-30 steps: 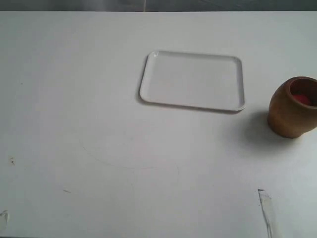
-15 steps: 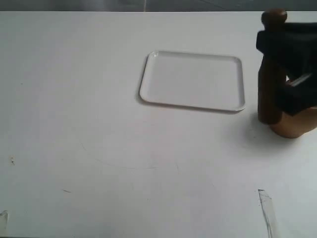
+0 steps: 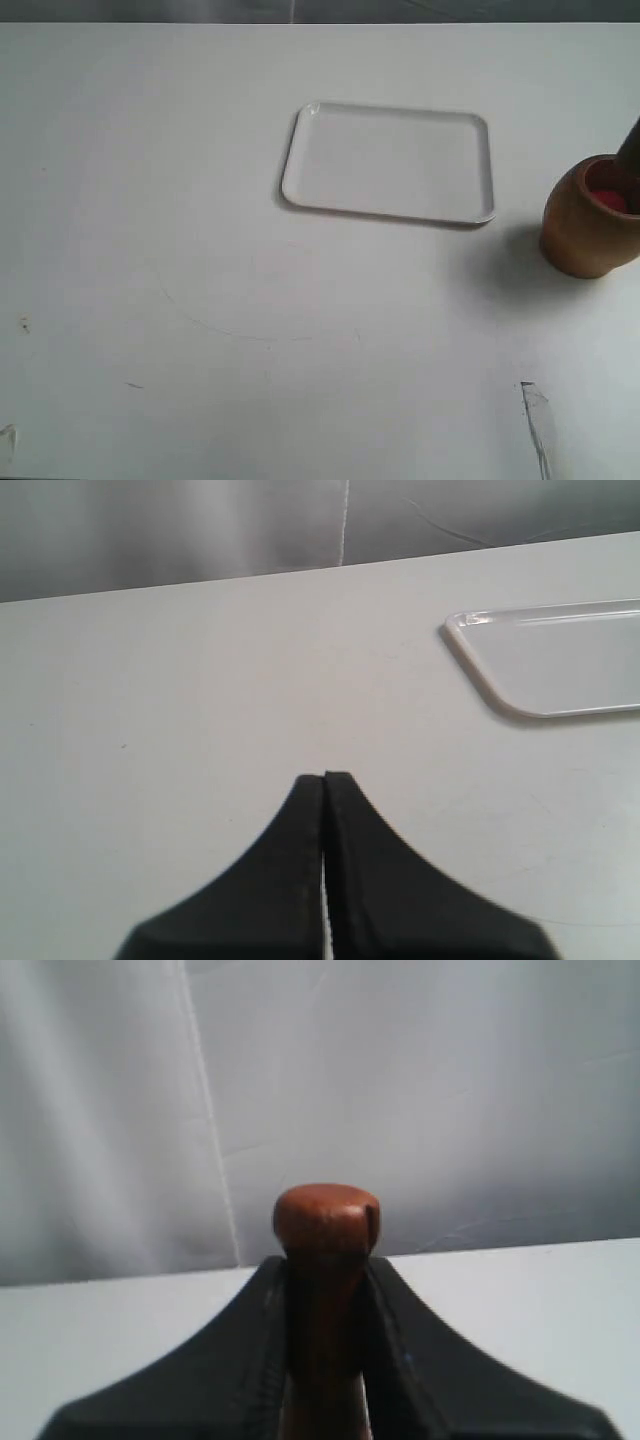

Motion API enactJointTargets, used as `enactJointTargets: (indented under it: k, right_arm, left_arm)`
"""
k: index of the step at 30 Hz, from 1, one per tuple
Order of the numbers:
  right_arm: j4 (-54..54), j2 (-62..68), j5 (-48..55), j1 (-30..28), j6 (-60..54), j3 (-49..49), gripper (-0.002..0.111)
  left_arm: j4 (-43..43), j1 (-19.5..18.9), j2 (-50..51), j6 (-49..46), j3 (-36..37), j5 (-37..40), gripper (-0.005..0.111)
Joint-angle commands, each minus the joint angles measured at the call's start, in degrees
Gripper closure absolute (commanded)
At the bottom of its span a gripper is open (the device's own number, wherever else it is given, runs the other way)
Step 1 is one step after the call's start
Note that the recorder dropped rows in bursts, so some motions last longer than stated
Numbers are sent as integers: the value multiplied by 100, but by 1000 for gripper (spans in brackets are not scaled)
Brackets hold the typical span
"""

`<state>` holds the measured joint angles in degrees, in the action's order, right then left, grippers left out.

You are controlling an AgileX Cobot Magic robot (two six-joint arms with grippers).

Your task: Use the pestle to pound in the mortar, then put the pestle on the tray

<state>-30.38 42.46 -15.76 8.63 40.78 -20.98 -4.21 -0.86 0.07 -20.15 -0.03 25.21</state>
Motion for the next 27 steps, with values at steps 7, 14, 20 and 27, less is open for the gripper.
enactJointTargets:
  k: [7, 14, 20, 27]
  right_arm:
    - [1198, 430, -2906, -741, -2057, 1397, 108]
    - [2010, 1712, -4122, -741, -3000, 1397, 108]
    - [2109, 2643, -4895, -741, -3300, 1375, 108]
    - [2081, 4072, -5420, -741, -3607, 1349, 108]
  left_arm:
    - [42, 44, -7, 47, 3, -17, 107]
    - [42, 44, -7, 47, 3, -17, 107]
    - [42, 44, -7, 47, 3, -17, 107]
    - [42, 44, -7, 47, 3, -17, 107]
